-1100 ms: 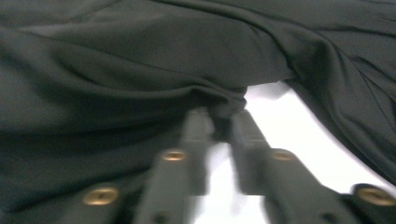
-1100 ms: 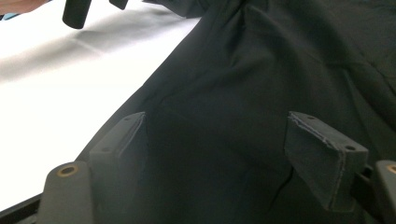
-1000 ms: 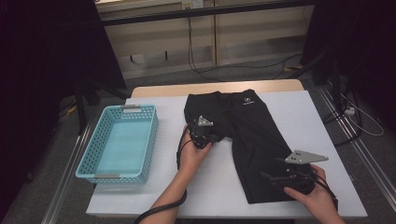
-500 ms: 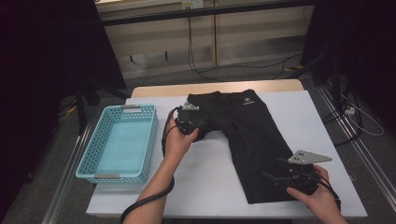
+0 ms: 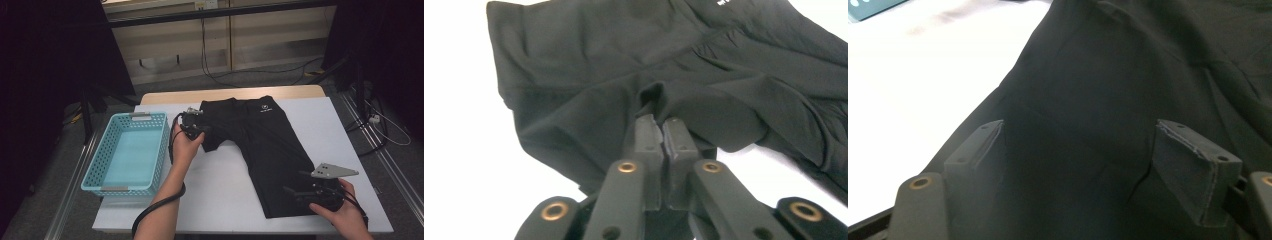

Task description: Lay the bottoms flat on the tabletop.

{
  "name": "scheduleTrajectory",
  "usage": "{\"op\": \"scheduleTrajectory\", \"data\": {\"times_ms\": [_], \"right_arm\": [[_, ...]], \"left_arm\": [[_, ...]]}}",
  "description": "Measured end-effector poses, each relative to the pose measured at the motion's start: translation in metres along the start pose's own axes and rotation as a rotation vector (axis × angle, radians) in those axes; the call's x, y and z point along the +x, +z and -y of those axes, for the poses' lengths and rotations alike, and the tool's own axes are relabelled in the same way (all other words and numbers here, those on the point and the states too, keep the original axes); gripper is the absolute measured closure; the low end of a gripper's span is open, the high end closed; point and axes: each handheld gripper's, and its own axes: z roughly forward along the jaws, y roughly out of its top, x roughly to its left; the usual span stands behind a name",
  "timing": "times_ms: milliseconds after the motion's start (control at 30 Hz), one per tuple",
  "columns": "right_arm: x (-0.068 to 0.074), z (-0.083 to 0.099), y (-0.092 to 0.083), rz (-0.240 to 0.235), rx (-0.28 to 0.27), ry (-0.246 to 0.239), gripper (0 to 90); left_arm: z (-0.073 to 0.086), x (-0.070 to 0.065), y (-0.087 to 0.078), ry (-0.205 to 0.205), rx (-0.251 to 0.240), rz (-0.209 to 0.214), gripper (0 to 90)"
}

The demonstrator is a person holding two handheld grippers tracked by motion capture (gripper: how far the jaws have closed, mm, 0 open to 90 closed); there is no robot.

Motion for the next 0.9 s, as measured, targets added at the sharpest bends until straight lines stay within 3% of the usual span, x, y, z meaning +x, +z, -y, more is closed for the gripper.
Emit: {"op": "scheduleTrajectory", "data": {"times_ms": [67,167,233,333,400,533,633,900], "right_arm": [[0.0,0.0,-0.001,-0.002,0.0,0.002,22.2],[0.001,0.001,-0.002,-0.004,-0.001,-0.001,22.2],[0.001,0.001,-0.003,-0.003,-0.002,-0.001,22.2],[0.002,0.002,-0.004,-0.006,-0.002,0.001,22.2],[0.003,0.002,-0.004,-0.006,-0.001,-0.002,22.2],[0.004,0.001,-0.004,-0.003,0.001,-0.005,22.2],[0.004,0.0,-0.003,-0.002,-0.001,0.0,22.2],[0.003,0.001,-0.001,0.0,0.008,0.001,22.2]], "left_arm": [[0.003,-0.003,0.001,0.002,0.005,0.018,72.7],[0.009,-0.008,-0.001,0.029,-0.003,0.02,49.4],[0.014,-0.011,-0.006,0.033,0.0,0.041,44.7],[0.024,-0.016,-0.01,0.075,0.016,-0.001,34.2],[0.033,-0.017,-0.011,0.112,0.044,-0.026,32.1],[0.048,-0.014,-0.003,0.111,0.075,-0.04,34.3],[0.048,-0.013,-0.002,0.125,0.076,-0.07,41.4],[0.041,-0.019,-0.002,0.097,0.124,-0.036,84.0]]}}
